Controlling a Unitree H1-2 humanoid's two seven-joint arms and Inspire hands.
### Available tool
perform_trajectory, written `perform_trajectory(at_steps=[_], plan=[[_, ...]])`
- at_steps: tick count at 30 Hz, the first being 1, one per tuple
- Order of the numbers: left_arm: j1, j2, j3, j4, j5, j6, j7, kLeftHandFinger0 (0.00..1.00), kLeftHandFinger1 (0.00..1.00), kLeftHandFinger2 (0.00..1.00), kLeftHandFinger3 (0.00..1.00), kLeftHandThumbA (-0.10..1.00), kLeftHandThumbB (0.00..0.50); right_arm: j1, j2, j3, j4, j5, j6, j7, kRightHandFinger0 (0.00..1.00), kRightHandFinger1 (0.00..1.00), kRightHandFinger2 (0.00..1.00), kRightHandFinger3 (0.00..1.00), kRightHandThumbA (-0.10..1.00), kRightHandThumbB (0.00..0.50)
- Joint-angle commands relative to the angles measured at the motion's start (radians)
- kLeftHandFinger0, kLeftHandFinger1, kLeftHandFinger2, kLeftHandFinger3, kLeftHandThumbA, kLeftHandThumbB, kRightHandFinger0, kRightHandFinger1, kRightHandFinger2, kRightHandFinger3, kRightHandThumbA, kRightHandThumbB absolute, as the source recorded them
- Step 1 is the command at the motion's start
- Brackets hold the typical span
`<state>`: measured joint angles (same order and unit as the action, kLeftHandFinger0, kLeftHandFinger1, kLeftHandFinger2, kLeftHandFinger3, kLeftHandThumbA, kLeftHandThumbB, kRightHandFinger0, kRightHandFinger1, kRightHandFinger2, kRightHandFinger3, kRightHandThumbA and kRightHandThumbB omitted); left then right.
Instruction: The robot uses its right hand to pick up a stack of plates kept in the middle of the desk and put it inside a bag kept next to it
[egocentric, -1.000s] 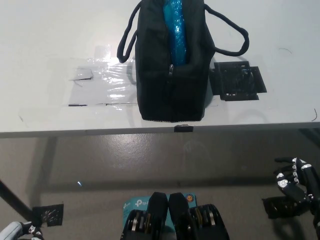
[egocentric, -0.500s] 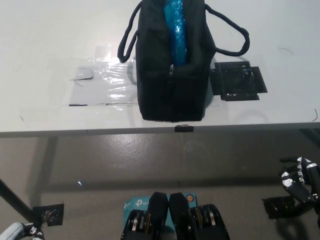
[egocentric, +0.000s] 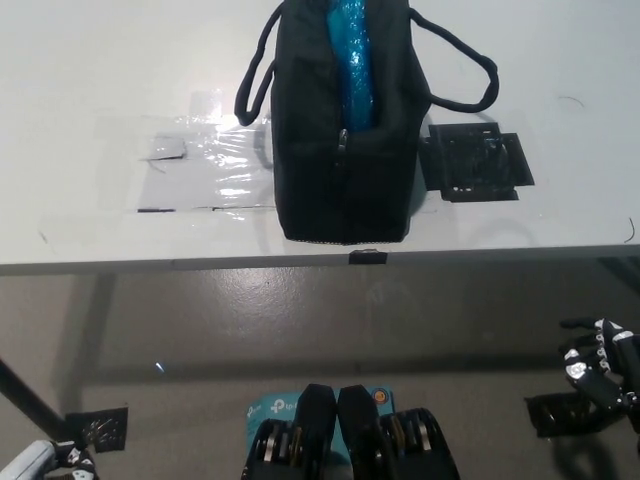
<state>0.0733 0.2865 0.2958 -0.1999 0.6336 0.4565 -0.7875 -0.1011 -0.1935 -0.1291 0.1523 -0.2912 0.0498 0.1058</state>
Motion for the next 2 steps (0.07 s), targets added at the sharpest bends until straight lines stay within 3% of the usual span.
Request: perform_trajectory(at_steps=[1,2], plan=[[-0.013,0.039,-0.002,-0.018,-0.006,0.013,-0.016,0.89,0.94,0.99,1.0,0.24,0.004,-0.01,-0.03,0.015,-0.043,-0.011,0.014,-0.029,0.23,0.31,0.47,0.66,0.29,0.212],[-0.019,0.038,-0.003,-0.015,-0.005,0.013,-0.017,0.9,0.94,0.99,1.0,0.24,0.011,-0.013,-0.035,0.017,-0.046,-0.013,0.019,-0.029,0.23,0.31,0.46,0.66,0.28,0.204]])
